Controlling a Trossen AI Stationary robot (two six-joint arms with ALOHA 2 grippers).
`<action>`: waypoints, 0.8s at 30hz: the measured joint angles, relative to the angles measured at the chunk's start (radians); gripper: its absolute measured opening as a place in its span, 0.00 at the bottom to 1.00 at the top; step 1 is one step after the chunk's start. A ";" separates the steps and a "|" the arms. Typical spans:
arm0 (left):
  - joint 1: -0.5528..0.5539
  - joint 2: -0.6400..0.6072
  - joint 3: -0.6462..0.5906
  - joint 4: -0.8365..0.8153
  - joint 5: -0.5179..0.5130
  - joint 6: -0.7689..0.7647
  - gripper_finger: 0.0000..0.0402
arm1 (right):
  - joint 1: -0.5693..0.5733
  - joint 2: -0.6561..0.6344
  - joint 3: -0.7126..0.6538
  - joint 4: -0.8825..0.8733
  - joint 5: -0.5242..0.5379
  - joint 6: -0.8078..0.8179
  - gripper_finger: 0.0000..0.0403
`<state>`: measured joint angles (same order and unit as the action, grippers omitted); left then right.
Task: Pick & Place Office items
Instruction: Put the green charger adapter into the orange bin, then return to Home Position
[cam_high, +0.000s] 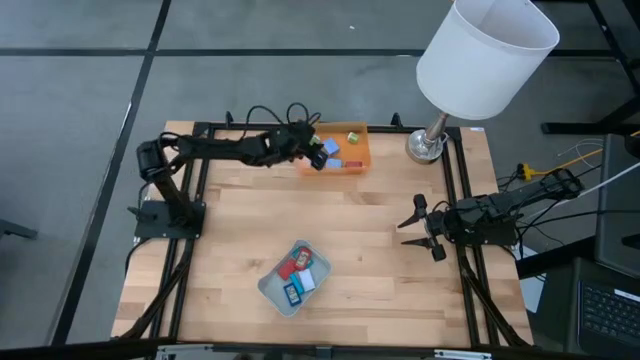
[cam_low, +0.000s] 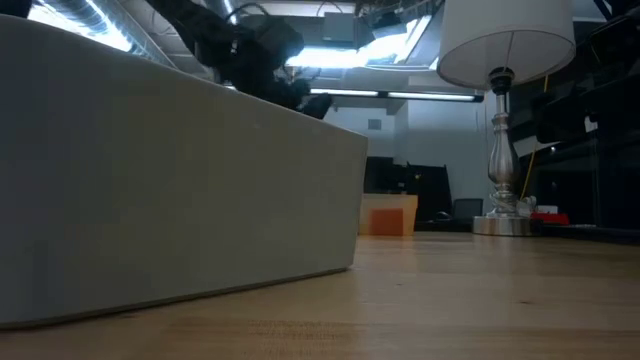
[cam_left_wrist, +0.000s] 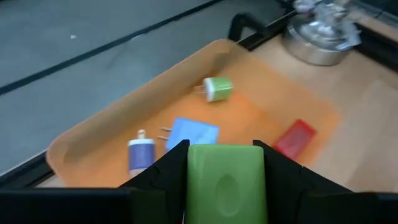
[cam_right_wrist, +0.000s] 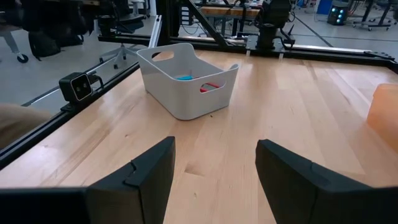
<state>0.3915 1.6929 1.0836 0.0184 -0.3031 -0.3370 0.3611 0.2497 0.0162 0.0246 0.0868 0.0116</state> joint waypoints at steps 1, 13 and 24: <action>0.016 0.009 0.000 0.001 0.013 0.001 0.36 | 0.000 0.000 0.000 0.000 0.000 0.000 0.55; 0.056 0.030 0.000 0.134 0.108 0.045 0.70 | 0.000 0.000 0.000 0.001 0.003 0.000 0.55; -0.085 0.006 0.000 0.449 0.257 0.149 0.70 | 0.000 0.000 0.000 -0.004 -0.027 0.004 0.55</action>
<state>0.3069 1.6984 1.0840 0.4678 -0.0460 -0.1877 0.3612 0.2497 0.0162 0.0204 0.0594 0.0154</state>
